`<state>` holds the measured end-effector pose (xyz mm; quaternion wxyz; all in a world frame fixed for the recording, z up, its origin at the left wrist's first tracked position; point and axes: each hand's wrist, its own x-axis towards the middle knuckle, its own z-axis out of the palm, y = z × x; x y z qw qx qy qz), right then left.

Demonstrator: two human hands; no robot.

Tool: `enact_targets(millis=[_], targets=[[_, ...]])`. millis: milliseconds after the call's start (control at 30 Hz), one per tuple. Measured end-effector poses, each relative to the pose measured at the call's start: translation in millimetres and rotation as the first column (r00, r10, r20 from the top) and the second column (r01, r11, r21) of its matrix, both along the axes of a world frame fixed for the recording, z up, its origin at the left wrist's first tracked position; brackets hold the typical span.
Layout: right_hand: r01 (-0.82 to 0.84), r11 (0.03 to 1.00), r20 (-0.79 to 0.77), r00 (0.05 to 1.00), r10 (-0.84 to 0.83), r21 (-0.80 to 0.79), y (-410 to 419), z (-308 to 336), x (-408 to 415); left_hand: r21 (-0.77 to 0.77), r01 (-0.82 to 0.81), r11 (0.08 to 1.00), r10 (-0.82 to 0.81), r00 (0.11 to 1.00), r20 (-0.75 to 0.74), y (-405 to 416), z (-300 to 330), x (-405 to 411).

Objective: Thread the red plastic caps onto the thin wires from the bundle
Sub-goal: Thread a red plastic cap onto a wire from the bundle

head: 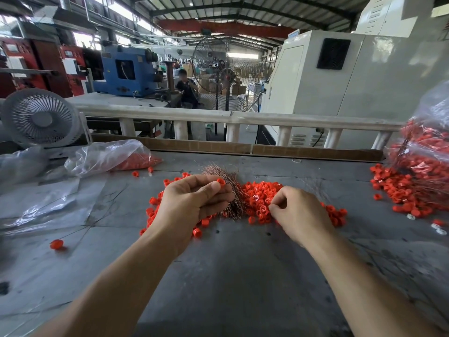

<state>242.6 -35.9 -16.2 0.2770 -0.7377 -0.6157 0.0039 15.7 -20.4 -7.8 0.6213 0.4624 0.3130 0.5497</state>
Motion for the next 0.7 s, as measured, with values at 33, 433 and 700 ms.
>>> enact_targets(millis=[33, 433, 700], targets=[[0.003, 1.0, -0.012, 1.0, -0.003, 0.011, -0.3, 0.0, -0.6, -0.001, -0.001, 1.0, 0.001, 1.0, 0.001, -0.2, 0.2, 0.1], [-0.043, 0.985, -0.262, 0.961, 0.086, 0.165, 2.3, -3.7, -1.8, -0.006, 0.0, 1.0, 0.0, 1.0, 0.005, -2.7, 2.3, 0.6], [-0.157, 0.933, -0.666, 0.663, 0.342, 0.323, -4.6, 5.5, -19.7, -0.004, 0.018, 1.0, -0.018, 1.0, -0.014, -4.0, 3.2, 3.2]])
